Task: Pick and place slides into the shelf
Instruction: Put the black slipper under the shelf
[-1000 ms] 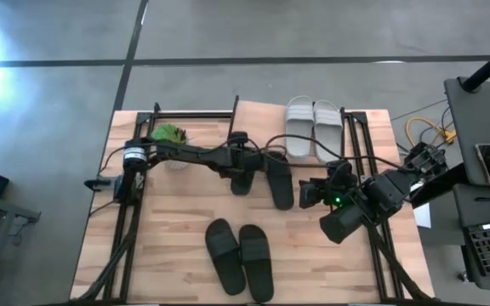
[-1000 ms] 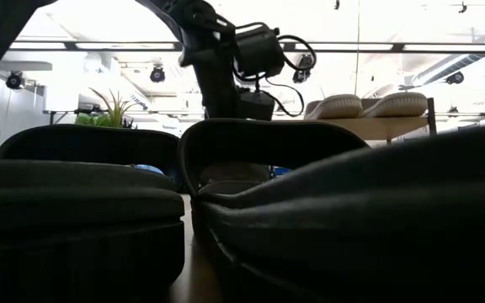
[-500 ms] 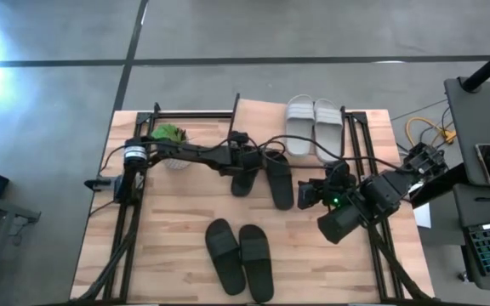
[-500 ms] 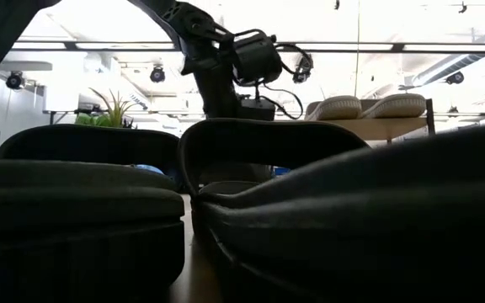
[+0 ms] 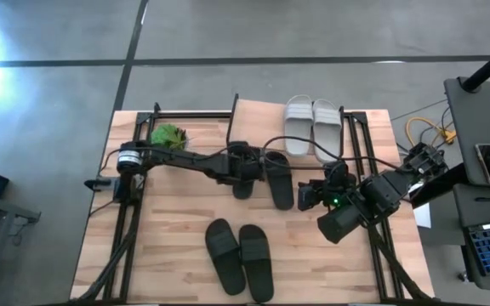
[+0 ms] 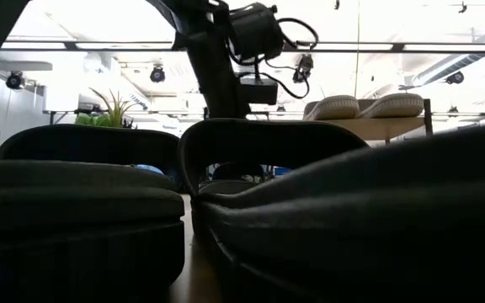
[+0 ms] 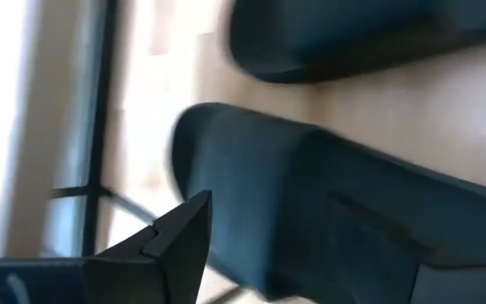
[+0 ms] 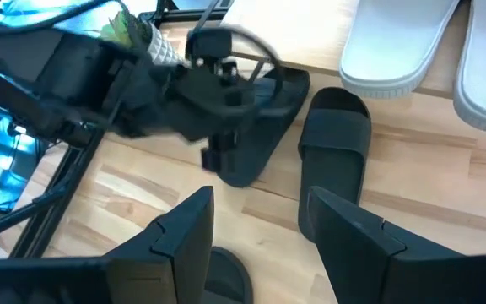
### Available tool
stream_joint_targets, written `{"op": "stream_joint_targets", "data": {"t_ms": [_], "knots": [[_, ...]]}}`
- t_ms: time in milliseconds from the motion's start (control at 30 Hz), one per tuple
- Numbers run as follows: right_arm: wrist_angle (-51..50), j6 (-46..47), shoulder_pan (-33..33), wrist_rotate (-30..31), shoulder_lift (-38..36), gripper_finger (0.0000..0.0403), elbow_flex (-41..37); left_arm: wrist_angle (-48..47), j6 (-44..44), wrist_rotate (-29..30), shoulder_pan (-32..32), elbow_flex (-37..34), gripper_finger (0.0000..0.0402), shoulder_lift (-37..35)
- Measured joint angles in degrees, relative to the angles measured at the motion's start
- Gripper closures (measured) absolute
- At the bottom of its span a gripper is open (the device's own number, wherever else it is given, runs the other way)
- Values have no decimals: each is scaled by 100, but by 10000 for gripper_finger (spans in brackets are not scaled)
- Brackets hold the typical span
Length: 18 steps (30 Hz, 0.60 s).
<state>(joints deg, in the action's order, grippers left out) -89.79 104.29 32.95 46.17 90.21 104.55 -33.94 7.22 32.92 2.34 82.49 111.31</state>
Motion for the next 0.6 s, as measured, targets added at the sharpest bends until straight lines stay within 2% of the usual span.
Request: {"op": "stream_joint_targets", "data": {"t_ms": [67,200,267,333,400,500,600], "knots": [[2,-1,0,-5,0,218,0,-112,-92,-218,-77,-7,181,-51],[2,-42,2,-12,0,218,0,-910,-971,-960,-252,51,181,-86],[2,-44,2,-55,0,218,0,-1138,-1218,-1129,-484,51,181,-91],[4,-58,2,-112,0,218,0,-1091,-1188,-1230,-817,38,181,-215],[5,-85,4,-119,0,218,0,-842,-953,-1638,-1136,38,188,-403],[9,-86,4,-118,0,218,0,-492,-812,-2143,-1473,53,216,-479],[15,-90,4,-118,0,218,0,-504,-843,-2476,-1536,40,266,-466]]}}
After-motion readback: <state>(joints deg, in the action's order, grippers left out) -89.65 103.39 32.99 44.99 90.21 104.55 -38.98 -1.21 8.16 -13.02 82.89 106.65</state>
